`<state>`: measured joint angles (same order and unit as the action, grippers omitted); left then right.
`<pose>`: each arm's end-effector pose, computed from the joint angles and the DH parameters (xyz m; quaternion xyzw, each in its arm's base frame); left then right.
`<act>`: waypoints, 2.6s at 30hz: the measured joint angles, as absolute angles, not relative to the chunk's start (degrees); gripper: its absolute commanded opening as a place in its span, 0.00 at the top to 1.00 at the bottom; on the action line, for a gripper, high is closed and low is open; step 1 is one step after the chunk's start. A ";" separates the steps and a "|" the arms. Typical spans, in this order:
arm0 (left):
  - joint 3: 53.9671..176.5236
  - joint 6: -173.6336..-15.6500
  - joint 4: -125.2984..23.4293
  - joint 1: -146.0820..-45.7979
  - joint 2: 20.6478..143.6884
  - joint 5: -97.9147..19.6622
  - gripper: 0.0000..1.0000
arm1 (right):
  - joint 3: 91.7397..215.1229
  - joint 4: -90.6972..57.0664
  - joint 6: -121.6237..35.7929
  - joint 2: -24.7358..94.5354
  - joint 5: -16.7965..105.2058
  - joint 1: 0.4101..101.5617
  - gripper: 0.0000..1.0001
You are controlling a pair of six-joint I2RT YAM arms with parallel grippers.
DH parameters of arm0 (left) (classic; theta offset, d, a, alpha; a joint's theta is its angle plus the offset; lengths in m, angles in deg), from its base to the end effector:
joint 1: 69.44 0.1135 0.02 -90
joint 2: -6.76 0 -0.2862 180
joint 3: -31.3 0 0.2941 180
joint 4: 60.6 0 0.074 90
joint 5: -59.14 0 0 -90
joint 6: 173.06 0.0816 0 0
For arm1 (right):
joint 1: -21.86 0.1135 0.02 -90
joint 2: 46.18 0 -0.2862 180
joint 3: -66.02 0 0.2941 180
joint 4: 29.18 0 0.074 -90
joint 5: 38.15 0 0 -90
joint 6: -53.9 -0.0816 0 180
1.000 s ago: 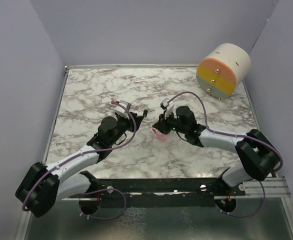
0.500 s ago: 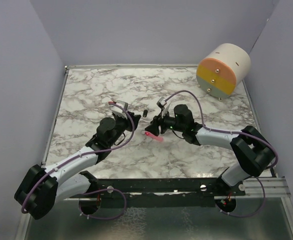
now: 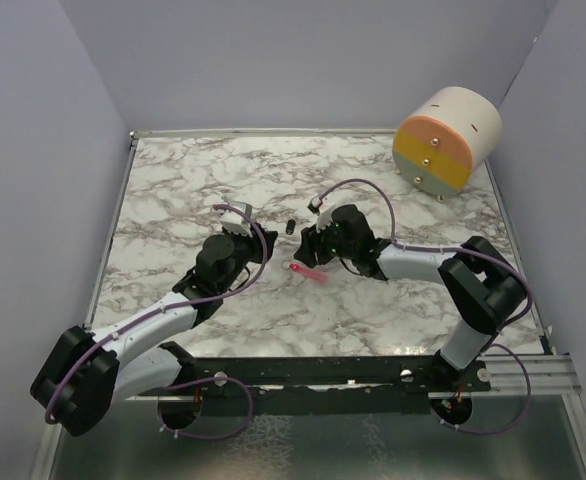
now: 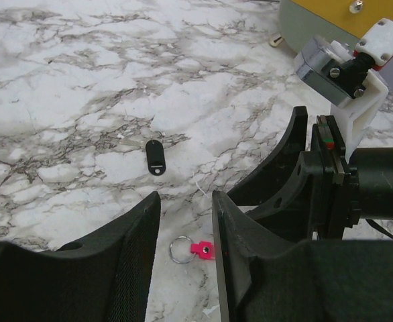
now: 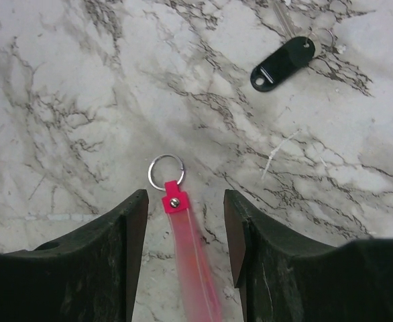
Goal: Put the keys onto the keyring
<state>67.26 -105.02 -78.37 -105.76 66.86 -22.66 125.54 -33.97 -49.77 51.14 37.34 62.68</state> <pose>0.2482 -0.1680 0.2242 0.0456 0.7435 -0.2773 0.6068 0.3023 0.2882 0.1338 -0.2632 0.8333 0.3153 0.3699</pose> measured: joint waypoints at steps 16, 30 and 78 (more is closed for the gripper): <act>66.89 -109.37 -76.18 -104.62 67.86 -20.47 0.62 | 122.24 -27.67 -49.88 50.77 41.17 62.68 0.49; 65.64 -109.54 -74.65 -104.31 66.38 -20.23 0.62 | 115.80 -29.55 -53.07 46.28 36.95 63.97 0.48; 63.59 -111.05 -66.39 -102.87 61.15 -19.60 0.66 | 128.45 -23.80 -47.41 48.49 59.81 72.08 0.33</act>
<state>63.59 -111.05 -66.39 -102.87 61.15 -19.60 128.45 -23.80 -47.41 48.49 59.81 72.08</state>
